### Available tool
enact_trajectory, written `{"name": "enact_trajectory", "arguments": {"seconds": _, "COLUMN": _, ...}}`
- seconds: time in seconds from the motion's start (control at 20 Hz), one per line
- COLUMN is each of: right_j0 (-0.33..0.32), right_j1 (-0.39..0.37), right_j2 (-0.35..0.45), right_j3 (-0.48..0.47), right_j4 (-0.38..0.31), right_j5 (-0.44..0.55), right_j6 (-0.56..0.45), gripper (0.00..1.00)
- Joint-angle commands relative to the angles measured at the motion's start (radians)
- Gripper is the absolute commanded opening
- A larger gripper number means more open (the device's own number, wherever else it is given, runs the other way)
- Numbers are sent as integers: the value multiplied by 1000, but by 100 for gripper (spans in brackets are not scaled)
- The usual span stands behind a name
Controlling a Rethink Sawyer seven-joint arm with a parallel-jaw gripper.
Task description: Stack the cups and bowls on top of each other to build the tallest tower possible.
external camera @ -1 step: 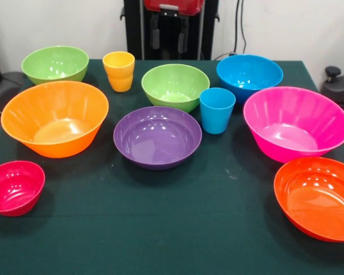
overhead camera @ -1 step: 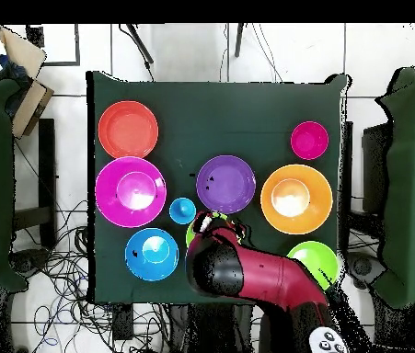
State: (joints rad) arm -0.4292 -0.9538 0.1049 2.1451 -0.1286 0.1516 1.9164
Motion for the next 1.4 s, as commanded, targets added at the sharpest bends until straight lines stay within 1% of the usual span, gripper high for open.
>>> {"name": "enact_trajectory", "arguments": {"seconds": 0.05, "right_j0": 0, "right_j1": 51, "right_j2": 113, "right_j3": 22, "right_j4": -65, "right_j5": 143, "right_j6": -33, "gripper": 100}}
{"name": "enact_trajectory", "arguments": {"seconds": 0.3, "right_j0": -12, "right_j1": 49, "right_j2": 127, "right_j3": 14, "right_j4": -65, "right_j5": 155, "right_j6": -40, "gripper": 100}}
{"name": "enact_trajectory", "arguments": {"seconds": 0.6, "right_j0": -21, "right_j1": 58, "right_j2": 128, "right_j3": 8, "right_j4": -79, "right_j5": 147, "right_j6": -47, "gripper": 100}}
{"name": "enact_trajectory", "arguments": {"seconds": 1.1, "right_j0": -33, "right_j1": 69, "right_j2": 145, "right_j3": 3, "right_j4": -86, "right_j5": 140, "right_j6": -50, "gripper": 100}}
{"name": "enact_trajectory", "arguments": {"seconds": 1.25, "right_j0": -33, "right_j1": 77, "right_j2": 143, "right_j3": -37, "right_j4": -91, "right_j5": 165, "right_j6": -65, "gripper": 100}}
{"name": "enact_trajectory", "arguments": {"seconds": 1.4, "right_j0": -36, "right_j1": 111, "right_j2": 150, "right_j3": -125, "right_j4": -93, "right_j5": 226, "right_j6": -98, "gripper": 100}}
